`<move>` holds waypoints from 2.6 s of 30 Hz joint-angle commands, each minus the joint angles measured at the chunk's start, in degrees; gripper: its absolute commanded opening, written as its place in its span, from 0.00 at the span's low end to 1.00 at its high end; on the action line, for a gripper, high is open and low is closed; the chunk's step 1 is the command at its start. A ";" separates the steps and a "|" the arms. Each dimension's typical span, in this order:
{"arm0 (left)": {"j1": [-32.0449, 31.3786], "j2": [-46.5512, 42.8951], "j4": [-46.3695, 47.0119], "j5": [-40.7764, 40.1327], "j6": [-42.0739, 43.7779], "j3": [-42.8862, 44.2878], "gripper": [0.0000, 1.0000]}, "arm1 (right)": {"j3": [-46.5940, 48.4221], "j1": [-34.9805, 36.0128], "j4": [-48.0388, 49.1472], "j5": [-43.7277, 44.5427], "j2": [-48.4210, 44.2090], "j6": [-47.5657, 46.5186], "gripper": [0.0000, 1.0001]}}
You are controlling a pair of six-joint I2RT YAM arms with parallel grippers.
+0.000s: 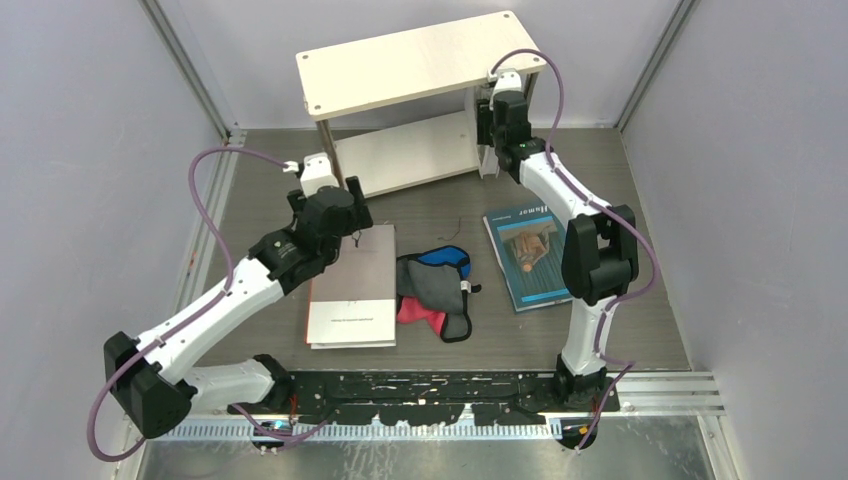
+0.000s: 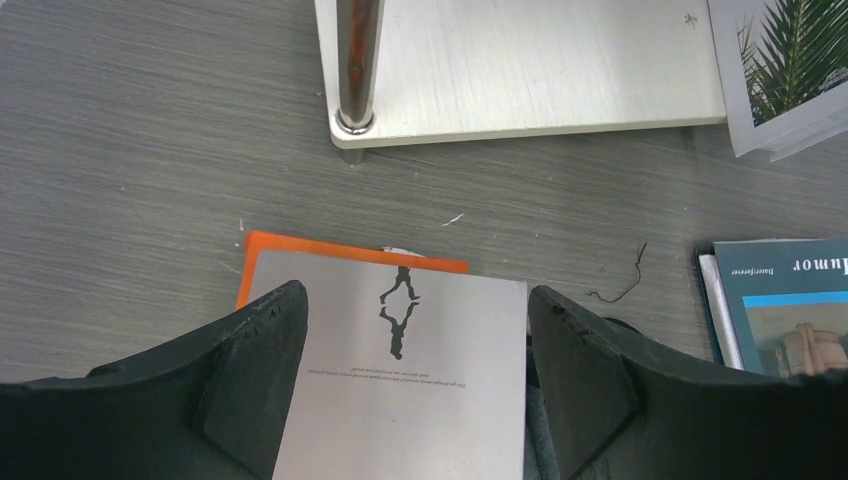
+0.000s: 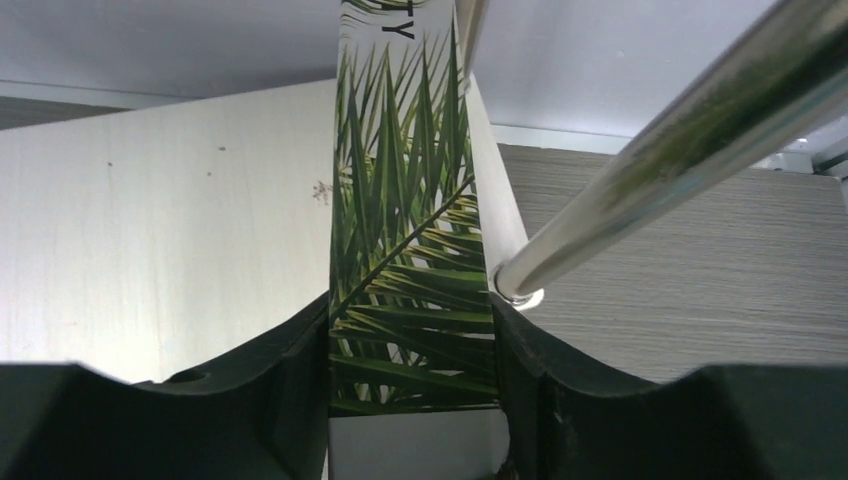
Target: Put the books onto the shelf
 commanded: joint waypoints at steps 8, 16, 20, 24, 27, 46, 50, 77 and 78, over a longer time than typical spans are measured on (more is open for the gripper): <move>0.00 3.43 6.07 0.32 0.46 4.28 0.81 | 7.12 -2.82 -4.99 -2.39 1.84 -3.61 0.74; 0.01 3.75 5.72 0.90 -1.25 4.31 0.80 | 4.69 -2.84 -4.11 -0.11 -1.36 -1.94 0.75; 0.01 3.57 5.35 1.16 -1.97 4.31 0.80 | 4.58 -2.84 -5.21 1.00 -2.03 -2.12 0.75; 0.01 2.90 4.91 1.17 -2.37 4.10 0.79 | 2.65 -2.89 -5.06 1.87 -3.48 -1.72 0.74; -0.03 2.54 4.67 1.08 -2.48 4.05 0.79 | 0.90 -2.85 -4.29 1.75 -4.84 -0.96 0.74; -0.01 3.59 4.93 0.64 -1.15 4.99 0.79 | -1.45 -4.18 -2.96 -0.37 -5.25 1.40 0.56; -0.03 4.30 5.12 0.73 -0.88 5.57 0.79 | -1.45 -4.99 -2.30 0.11 -5.47 1.18 0.54; 0.01 3.43 3.41 11.95 8.13 8.52 0.84 | -0.48 -6.66 -4.00 -2.77 -8.72 2.37 0.80; 0.01 3.57 2.38 14.02 9.58 9.32 0.84 | -0.71 -6.63 -3.99 -2.99 -8.97 2.65 0.80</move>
